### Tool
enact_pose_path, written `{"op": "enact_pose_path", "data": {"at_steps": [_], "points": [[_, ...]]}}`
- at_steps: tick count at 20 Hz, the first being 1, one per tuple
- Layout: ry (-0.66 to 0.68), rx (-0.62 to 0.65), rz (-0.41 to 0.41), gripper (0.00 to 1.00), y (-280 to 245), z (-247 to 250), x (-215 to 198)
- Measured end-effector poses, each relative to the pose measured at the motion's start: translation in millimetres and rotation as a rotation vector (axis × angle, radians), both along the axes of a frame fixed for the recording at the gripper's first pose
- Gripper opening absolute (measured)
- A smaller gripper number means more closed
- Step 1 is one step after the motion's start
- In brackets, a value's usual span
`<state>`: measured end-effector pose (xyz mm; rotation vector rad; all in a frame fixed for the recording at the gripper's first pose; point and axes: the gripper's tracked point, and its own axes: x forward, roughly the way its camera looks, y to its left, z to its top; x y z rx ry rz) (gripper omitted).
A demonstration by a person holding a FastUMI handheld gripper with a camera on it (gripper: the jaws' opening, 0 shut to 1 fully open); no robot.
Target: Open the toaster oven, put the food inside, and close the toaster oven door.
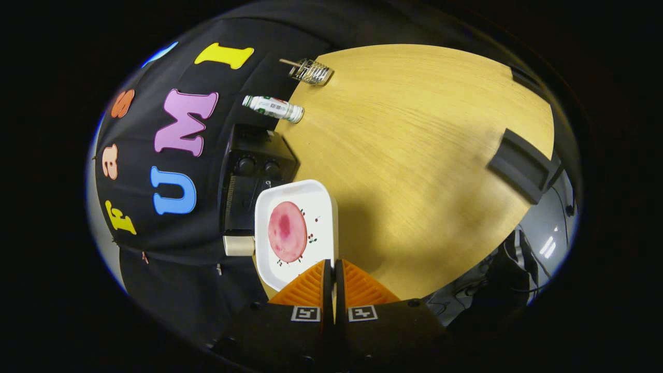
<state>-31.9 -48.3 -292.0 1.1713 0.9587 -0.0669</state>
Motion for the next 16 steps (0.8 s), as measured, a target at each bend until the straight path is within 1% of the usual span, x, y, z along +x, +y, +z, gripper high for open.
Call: {"op": "enact_pose_path", "data": {"at_steps": [4,7,12,16], "points": [[-0.037,-0.024,0.07,0.05,48,7,37],[-0.065,-0.039,0.082,0.05,81,11,70],[-0.089,-0.019,0.041,0.05,144,2,132],[-0.098,0.006,-0.009,0.05,183,-11,168]]}}
